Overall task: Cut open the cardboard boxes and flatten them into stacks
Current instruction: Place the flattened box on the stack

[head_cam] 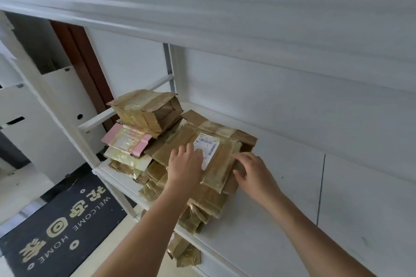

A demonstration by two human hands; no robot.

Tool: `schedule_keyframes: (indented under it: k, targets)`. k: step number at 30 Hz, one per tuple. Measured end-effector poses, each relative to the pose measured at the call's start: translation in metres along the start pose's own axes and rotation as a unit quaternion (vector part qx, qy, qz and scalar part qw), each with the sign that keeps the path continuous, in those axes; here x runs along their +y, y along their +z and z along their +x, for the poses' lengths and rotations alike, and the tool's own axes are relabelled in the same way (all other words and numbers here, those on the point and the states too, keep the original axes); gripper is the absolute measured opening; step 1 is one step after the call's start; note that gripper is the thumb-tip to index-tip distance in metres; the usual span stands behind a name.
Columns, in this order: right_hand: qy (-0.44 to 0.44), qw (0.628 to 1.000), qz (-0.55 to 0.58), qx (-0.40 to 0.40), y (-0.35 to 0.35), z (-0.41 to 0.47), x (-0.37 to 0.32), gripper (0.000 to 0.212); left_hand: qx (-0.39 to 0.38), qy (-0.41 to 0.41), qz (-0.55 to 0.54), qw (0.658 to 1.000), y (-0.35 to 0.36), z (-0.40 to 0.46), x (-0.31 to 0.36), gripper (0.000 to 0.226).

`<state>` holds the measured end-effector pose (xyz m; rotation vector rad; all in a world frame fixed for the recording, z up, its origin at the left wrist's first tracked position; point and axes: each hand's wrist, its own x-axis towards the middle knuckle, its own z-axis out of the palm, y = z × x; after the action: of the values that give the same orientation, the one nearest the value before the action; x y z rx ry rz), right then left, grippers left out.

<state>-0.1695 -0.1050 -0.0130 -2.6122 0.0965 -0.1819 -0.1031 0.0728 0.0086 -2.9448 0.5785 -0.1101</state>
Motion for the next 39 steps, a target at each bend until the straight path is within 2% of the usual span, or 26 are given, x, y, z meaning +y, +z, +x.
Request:
schedule_keyframes:
  k: [4, 10, 16, 22, 26, 33, 36, 39]
  targets:
    - [0.02, 0.993, -0.1, 0.055, -0.036, -0.027, 0.019, 0.038, 0.063, 0.08, -0.087, 0.991, -0.027, -0.01, 0.032, 0.029]
    - [0.108, 0.971, -0.196, 0.084, -0.087, -0.106, 0.072, 0.035, 0.026, 0.155, -0.123, 0.98, -0.044, -0.037, 0.115, 0.033]
    - [0.201, 0.941, -0.259, 0.082, -0.138, -0.212, 0.147, 0.03, 0.018, 0.252, -0.13, 0.959, -0.063, -0.082, 0.24, 0.038]
    - [0.299, 0.909, -0.273, 0.097, -0.197, -0.316, 0.21, 0.026, 0.019, 0.348, -0.123, 0.929, -0.088, -0.128, 0.374, 0.038]
    - [0.356, 0.882, -0.271, 0.149, -0.232, -0.382, 0.246, 0.022, 0.021, 0.412, -0.102, 0.905, -0.106, -0.158, 0.46, 0.039]
    - [0.467, 0.841, -0.237, 0.139, -0.265, -0.474, 0.301, 0.045, 0.037, 0.484, -0.085, 0.87, -0.12, -0.204, 0.571, 0.038]
    - [0.521, 0.823, -0.194, 0.117, -0.272, -0.504, 0.328, 0.053, 0.007, 0.5, -0.083, 0.862, -0.113, -0.221, 0.601, 0.038]
    - [0.574, 0.805, -0.12, 0.095, -0.281, -0.529, 0.353, 0.081, -0.05, 0.492, -0.076, 0.866, -0.099, -0.235, 0.626, 0.04]
